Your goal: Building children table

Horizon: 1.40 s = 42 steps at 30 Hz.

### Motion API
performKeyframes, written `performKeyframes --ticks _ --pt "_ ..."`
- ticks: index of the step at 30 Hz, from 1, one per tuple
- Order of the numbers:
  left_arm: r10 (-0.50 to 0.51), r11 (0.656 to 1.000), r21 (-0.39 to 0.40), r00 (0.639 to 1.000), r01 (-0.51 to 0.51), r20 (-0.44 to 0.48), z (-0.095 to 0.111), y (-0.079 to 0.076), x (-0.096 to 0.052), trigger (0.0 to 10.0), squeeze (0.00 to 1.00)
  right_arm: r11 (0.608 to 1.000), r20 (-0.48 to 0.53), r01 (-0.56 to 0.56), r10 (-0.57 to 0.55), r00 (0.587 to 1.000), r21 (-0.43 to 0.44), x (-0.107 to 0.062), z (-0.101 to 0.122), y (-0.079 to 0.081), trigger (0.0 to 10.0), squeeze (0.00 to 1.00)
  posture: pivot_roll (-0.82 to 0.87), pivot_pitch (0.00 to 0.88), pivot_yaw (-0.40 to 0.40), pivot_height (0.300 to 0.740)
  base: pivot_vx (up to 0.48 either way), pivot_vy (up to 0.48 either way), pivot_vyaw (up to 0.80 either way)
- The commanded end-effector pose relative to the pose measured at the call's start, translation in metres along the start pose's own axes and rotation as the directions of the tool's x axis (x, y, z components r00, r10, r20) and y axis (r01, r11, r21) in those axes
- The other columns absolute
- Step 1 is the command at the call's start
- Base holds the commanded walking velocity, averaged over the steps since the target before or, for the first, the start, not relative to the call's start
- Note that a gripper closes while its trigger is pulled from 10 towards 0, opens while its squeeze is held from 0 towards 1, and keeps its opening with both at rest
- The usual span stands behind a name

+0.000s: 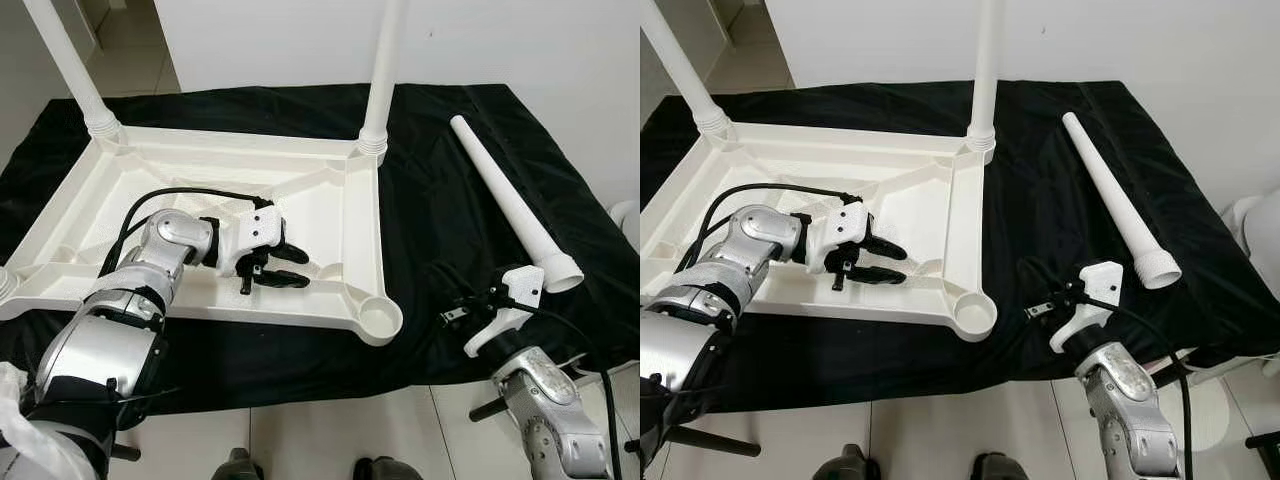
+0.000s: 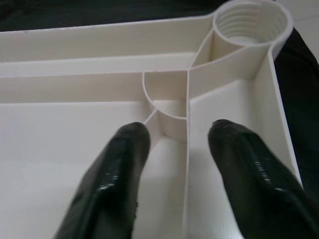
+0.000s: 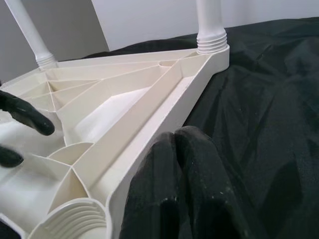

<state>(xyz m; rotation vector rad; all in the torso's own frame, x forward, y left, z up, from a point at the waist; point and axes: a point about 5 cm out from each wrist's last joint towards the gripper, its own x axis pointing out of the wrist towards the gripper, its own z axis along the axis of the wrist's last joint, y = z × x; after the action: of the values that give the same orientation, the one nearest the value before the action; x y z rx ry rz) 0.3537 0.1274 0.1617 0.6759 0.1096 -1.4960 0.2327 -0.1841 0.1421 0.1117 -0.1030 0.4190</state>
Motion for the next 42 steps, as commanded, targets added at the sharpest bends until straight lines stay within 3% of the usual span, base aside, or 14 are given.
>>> performKeyframes --ticks 1,2,7,12,15,16,19,22,24,28,33,42 --pt "0.02 0.999 0.037 0.999 -0.019 -0.028 0.001 0.002 -0.002 10.0 0.37 1.0 -0.005 0.005 -0.005 1.0 0.002 0.001 -0.003 0.0 10.0 0.0 -0.01 0.037 0.042 0.74 0.0 0.0 0.0" --pt "0.024 0.999 0.046 1.0 -0.024 -0.012 0.005 0.005 -0.005 10.0 0.0 1.0 -0.003 0.004 -0.004 1.0 0.002 0.002 -0.003 0.0 10.0 0.0 0.0 0.033 0.043 0.74 0.0 0.0 0.0" --pt "0.042 0.997 0.063 0.999 -0.043 0.013 0.011 0.01 -0.008 10.0 0.0 1.0 -0.002 0.005 -0.005 1.0 0.002 0.002 -0.004 0.0 10.0 0.0 0.0 0.031 0.042 0.74 0.0 0.0 0.0" --pt "0.228 0.974 -0.015 0.971 -0.227 0.074 0.017 0.025 -0.015 10.0 0.0 0.998 0.033 0.056 -0.057 0.998 0.01 0.004 -0.001 -0.004 10.0 0.0 -0.01 0.018 0.05 0.74 0.0 0.0 0.0" --pt "0.228 0.974 -0.015 0.971 -0.227 0.074 0.017 0.025 -0.015 10.0 0.0 0.998 0.033 0.056 -0.057 0.998 0.01 0.004 -0.001 -0.004 10.0 0.0 -0.01 0.018 0.05 0.74 0.0 0.0 0.0" --pt "0.273 0.962 -0.037 0.958 -0.271 0.088 0.018 0.028 -0.016 10.0 0.0 0.997 0.046 0.075 -0.076 0.996 0.013 0.005 0.001 -0.005 10.0 0.0 -0.01 0.016 0.05 0.74 0.0 0.0 0.0" --pt "0.461 0.885 -0.146 0.873 -0.441 0.156 0.021 0.037 -0.018 10.0 0.0 0.984 0.097 0.178 -0.18 0.979 0.032 0.01 0.005 -0.012 10.0 0.0 -0.01 0.012 0.047 0.74 0.0 0.0 0.0" --pt "0.498 0.864 -0.175 0.85 -0.472 0.169 0.021 0.039 -0.018 10.0 0.0 0.977 0.107 0.21 -0.213 0.971 0.033 0.012 0.007 -0.014 10.0 0.0 -0.01 0.012 0.048 0.74 0.0 0.0 0.0" --pt "0.554 0.83 -0.196 0.811 -0.522 0.186 0.022 0.041 -0.019 10.0 0.0 0.971 0.122 0.234 -0.238 0.963 0.047 0.015 0.009 -0.015 10.0 0.0 -0.01 0.012 0.045 0.74 0.0 0.0 0.0" --pt "0.578 0.814 -0.206 0.794 -0.543 0.188 0.022 0.041 -0.02 10.0 0.0 0.966 0.126 0.255 -0.259 0.958 0.046 0.017 0.009 -0.016 10.0 0.0 -0.01 0.013 0.042 0.74 0.0 0.0 0.0" --pt "0.648 0.757 -0.265 0.738 -0.597 0.188 0.02 0.041 -0.022 10.0 0.0 0.942 0.135 0.332 -0.335 0.933 0.046 0.02 0.011 -0.019 10.0 0.0 -0.01 0.012 0.036 0.74 0.0 0.0 0.0" --pt "0.661 0.745 -0.284 0.725 -0.603 0.195 0.019 0.038 -0.021 10.0 0.0 0.937 0.146 0.347 -0.35 0.925 0.047 0.022 0.012 -0.017 10.0 0.0 0.0 0.008 0.033 0.74 0.0 0.0 0.0"
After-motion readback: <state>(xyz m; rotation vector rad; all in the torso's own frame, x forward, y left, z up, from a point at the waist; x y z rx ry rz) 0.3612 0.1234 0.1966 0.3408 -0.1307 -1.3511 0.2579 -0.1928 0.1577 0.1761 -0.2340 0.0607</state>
